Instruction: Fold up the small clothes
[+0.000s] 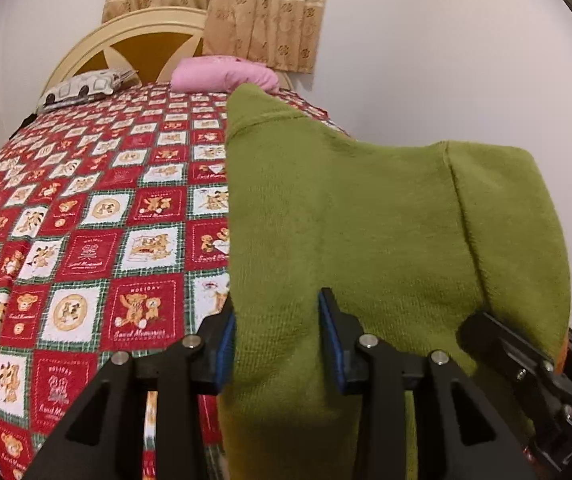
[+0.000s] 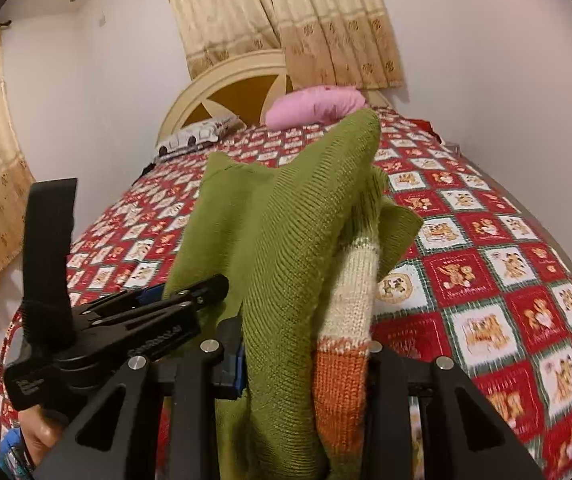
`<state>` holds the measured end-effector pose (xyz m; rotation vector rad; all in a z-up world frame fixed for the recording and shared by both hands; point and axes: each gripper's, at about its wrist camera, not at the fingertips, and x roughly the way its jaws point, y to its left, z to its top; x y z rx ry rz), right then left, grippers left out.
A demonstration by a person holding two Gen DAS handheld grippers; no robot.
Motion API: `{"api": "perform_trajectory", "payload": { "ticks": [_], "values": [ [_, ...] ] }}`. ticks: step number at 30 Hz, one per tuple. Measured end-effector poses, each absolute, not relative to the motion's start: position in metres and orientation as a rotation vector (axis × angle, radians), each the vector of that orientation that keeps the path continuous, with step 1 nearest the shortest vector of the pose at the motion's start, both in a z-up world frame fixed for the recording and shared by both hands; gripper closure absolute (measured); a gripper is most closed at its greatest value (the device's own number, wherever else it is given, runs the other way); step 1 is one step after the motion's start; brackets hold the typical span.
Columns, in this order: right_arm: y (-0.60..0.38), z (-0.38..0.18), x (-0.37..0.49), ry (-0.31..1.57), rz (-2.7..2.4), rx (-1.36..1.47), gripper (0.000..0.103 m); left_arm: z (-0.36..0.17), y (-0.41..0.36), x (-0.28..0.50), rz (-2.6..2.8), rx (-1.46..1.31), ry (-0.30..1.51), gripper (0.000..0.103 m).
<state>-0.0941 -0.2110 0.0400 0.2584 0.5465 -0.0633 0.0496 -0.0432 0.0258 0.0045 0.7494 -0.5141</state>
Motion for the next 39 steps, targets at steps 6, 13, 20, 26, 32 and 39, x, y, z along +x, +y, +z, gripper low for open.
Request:
{"api": "perform_trajectory", "payload": {
  "ticks": [6,13,20,26,32,39],
  "values": [
    [-0.204,0.045,-0.130,0.519,-0.094,0.267,0.070,0.029,-0.039,0.026,-0.555,0.014,0.743,0.066],
    [-0.206,0.050,-0.178,0.490,-0.132,0.282,0.070,0.038,-0.045,-0.009,-0.603,0.041,0.717,0.066],
    [-0.215,0.056,-0.222,0.453,-0.194,0.259,0.070,0.045,-0.064,-0.045,-0.658,0.077,0.685,0.066],
    [-0.228,0.059,-0.255,0.423,-0.265,0.234,0.070,0.048,-0.091,-0.066,-0.710,0.116,0.664,0.066],
    [-0.246,0.057,-0.279,0.415,-0.332,0.229,0.070,0.046,-0.125,-0.084,-0.758,0.152,0.662,0.066],
    [-0.273,0.051,-0.297,0.422,-0.401,0.243,0.070,0.039,-0.162,-0.093,-0.796,0.182,0.682,0.066]
  ]
}}
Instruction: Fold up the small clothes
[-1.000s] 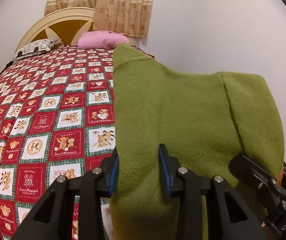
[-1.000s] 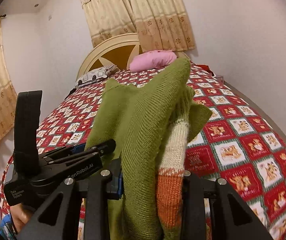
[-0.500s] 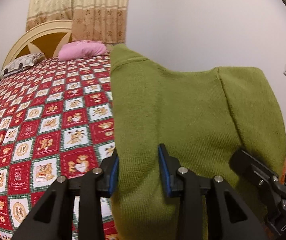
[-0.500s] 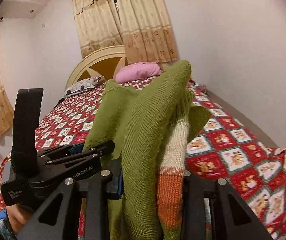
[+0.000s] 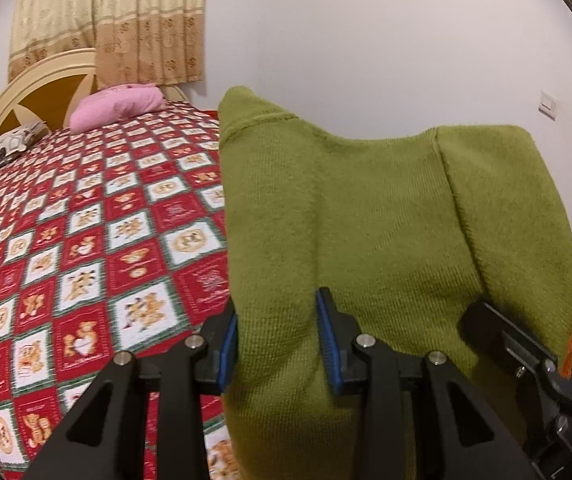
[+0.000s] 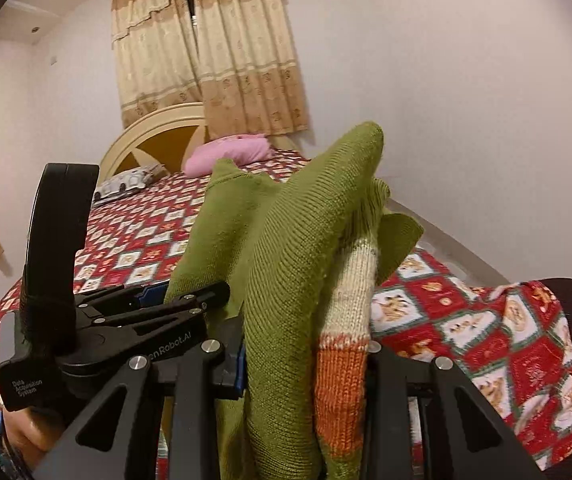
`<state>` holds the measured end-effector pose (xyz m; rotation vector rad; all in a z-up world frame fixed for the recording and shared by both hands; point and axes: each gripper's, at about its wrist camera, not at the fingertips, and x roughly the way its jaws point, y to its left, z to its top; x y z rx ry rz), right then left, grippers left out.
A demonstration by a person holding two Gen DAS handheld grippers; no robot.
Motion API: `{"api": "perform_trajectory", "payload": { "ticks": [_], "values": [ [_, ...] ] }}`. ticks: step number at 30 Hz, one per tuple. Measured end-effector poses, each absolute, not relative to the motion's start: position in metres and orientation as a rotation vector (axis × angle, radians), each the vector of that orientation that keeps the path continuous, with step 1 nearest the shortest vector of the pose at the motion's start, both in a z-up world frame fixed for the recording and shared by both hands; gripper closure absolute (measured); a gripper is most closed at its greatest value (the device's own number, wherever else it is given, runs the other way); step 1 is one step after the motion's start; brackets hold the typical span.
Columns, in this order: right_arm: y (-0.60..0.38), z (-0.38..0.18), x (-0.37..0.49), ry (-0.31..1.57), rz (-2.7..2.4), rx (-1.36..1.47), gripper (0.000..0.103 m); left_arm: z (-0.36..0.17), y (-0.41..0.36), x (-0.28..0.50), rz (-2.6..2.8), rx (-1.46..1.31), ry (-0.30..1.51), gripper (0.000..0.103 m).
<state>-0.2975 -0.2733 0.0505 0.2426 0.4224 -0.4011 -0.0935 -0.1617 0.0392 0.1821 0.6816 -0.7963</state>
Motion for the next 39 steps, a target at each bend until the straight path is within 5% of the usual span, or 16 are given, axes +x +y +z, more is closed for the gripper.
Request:
{"api": "perform_trajectory", "payload": {
  "ticks": [31,35,39],
  "values": [
    [-0.384,-0.032,-0.268,0.607,-0.551,0.215,0.071,-0.027,-0.290,-0.081,-0.699,0.312,0.723,0.069],
    [-0.398,-0.042,-0.265,0.661,-0.533,0.304,0.070,-0.034,-0.297,-0.075,-0.689,0.329,0.751,0.065],
    [-0.414,-0.055,-0.269,0.698,-0.497,0.433,0.064,-0.039,-0.302,-0.060,-0.679,0.321,0.841,0.045]
  ]
}}
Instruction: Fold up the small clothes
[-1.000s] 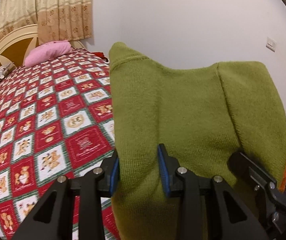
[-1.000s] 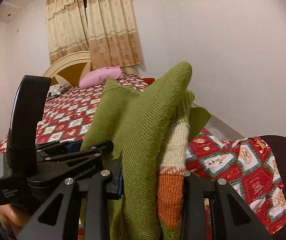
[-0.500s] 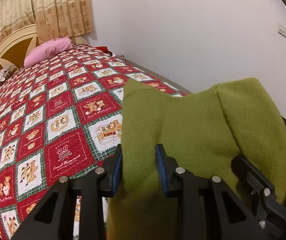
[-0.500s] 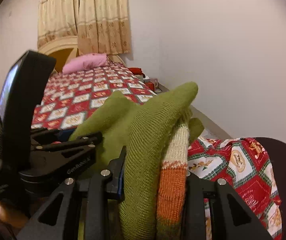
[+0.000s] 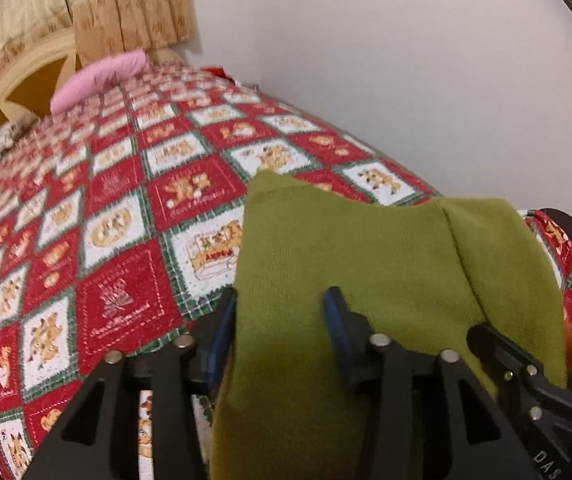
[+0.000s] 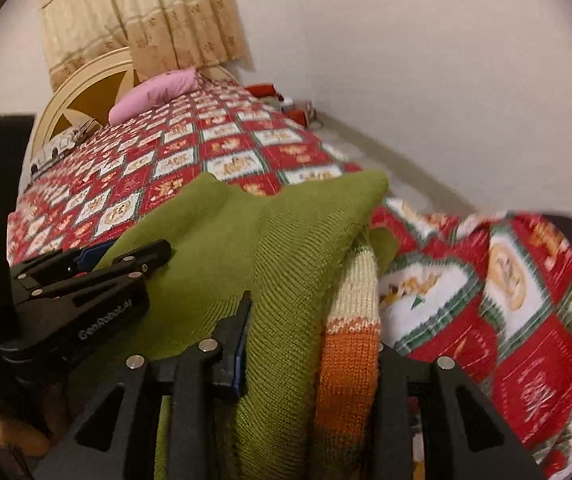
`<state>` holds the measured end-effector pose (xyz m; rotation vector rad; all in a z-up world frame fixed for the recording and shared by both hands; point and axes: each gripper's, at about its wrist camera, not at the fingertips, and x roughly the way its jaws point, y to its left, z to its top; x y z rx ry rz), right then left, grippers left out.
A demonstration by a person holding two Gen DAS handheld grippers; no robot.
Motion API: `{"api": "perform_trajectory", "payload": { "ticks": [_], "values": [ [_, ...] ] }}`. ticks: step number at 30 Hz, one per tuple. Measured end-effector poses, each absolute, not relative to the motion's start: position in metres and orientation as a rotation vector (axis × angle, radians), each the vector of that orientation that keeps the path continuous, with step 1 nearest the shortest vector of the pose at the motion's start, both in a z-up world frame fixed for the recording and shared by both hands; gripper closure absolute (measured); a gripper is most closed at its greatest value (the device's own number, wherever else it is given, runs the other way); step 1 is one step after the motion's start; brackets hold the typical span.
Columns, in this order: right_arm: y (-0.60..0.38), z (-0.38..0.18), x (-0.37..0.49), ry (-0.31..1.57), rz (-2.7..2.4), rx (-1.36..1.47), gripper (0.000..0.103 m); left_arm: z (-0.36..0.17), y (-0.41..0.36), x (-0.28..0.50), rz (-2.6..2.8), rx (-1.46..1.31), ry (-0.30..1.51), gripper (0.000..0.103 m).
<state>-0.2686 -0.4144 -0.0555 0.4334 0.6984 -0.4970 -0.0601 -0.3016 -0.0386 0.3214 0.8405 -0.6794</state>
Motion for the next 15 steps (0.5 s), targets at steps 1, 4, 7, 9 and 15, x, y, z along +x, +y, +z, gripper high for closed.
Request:
{"api": "perform_trajectory", "payload": {
  "ticks": [1,4,7,9,15],
  "values": [
    [-0.421,-0.058,-0.271,0.704,-0.486,0.480,0.060,-0.039,-0.301,-0.054,-0.675,0.309,0.877,0.041],
    [-0.433,-0.063,-0.282,0.694,-0.477,0.592,0.042,-0.038,-0.285,-0.036,-0.730,0.207,0.993,0.031],
    [-0.431,-0.058,-0.303,0.646,-0.476,0.625,0.040,-0.028,-0.254,-0.038,-0.805,0.137,0.982,0.029],
    [-0.419,-0.049,-0.324,0.601,-0.477,0.612,0.040,-0.021,-0.234,-0.049,-0.843,0.116,0.933,0.029],
    [-0.383,-0.043,-0.368,0.586,-0.446,0.594,0.036,-0.024,-0.195,-0.083,-0.962,0.041,0.904,0.029]
  ]
}}
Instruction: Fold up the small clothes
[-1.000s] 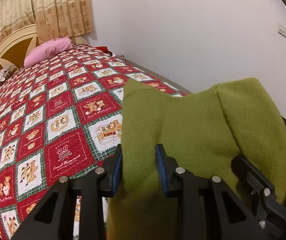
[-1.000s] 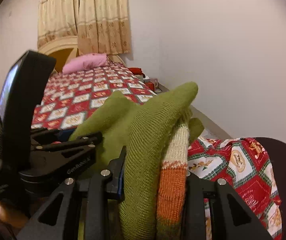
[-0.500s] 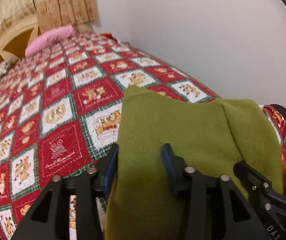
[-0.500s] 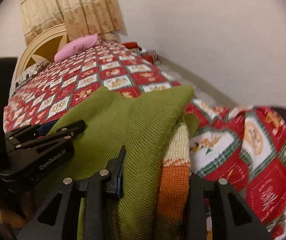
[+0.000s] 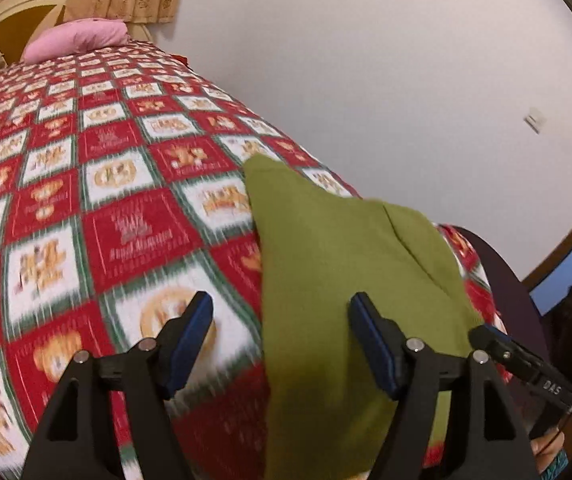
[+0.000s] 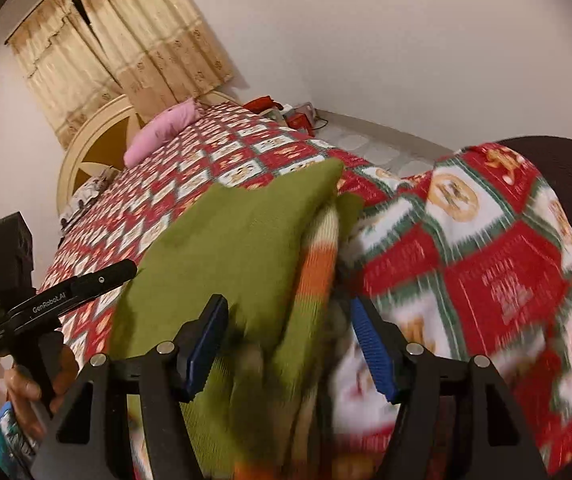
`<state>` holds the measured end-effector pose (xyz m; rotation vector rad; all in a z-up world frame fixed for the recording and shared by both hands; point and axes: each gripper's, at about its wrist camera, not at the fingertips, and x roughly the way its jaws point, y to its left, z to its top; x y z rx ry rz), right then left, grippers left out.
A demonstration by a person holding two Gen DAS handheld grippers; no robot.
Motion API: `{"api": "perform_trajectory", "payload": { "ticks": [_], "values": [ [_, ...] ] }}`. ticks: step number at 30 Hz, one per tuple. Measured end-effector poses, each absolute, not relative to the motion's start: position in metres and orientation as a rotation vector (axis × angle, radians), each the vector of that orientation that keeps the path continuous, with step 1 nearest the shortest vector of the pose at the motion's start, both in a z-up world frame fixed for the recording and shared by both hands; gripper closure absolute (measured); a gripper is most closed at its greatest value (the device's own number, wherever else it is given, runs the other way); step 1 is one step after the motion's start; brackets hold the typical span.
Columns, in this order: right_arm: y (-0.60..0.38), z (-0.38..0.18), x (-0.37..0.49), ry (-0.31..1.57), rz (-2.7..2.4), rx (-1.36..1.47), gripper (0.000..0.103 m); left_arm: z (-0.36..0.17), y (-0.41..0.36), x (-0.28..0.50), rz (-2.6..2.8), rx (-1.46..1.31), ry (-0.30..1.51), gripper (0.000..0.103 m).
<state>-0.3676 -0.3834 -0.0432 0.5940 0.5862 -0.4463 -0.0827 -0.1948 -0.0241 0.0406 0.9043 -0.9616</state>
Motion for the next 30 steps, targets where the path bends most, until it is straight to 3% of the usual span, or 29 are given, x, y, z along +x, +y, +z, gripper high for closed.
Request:
{"api": "perform_trajectory", "payload": {
  "ticks": [10,12,14,17,18,19,21,25,30],
  "values": [
    [-0.343,-0.069,-0.356,0.711,-0.431,0.493,0.036,-0.053,-0.200,-0.104,-1.015,-0.010,1.040,0.028],
    [-0.339,-0.070,-0.352,0.728,-0.428,0.467,0.036,-0.055,-0.199,-0.106,-1.019,-0.032,1.041,0.031],
    [-0.336,-0.070,-0.350,0.742,-0.446,0.441,0.037,-0.054,-0.201,-0.113,-1.033,-0.021,1.047,0.041],
    [-0.332,-0.067,-0.346,0.772,-0.480,0.407,0.053,-0.049,-0.202,-0.119,-1.022,-0.007,1.036,0.052],
    [-0.332,-0.065,-0.346,0.774,-0.468,0.423,0.066,-0.047,-0.202,-0.120,-1.018,-0.004,1.039,0.057],
    [-0.336,-0.064,-0.347,0.781,-0.447,0.475,0.072,-0.045,-0.200,-0.119,-1.018,-0.009,1.044,0.059],
    [-0.342,-0.061,-0.348,0.775,-0.432,0.537,0.077,-0.037,-0.197,-0.119,-1.020,-0.025,1.057,0.067],
    [-0.358,-0.056,-0.367,0.712,-0.343,0.734,0.081,-0.025,-0.188,-0.123,-1.005,0.002,1.064,0.068],
    [-0.355,-0.068,-0.374,0.747,-0.363,0.735,0.081,-0.041,-0.191,-0.134,-0.930,0.112,1.067,0.068]
  ]
}}
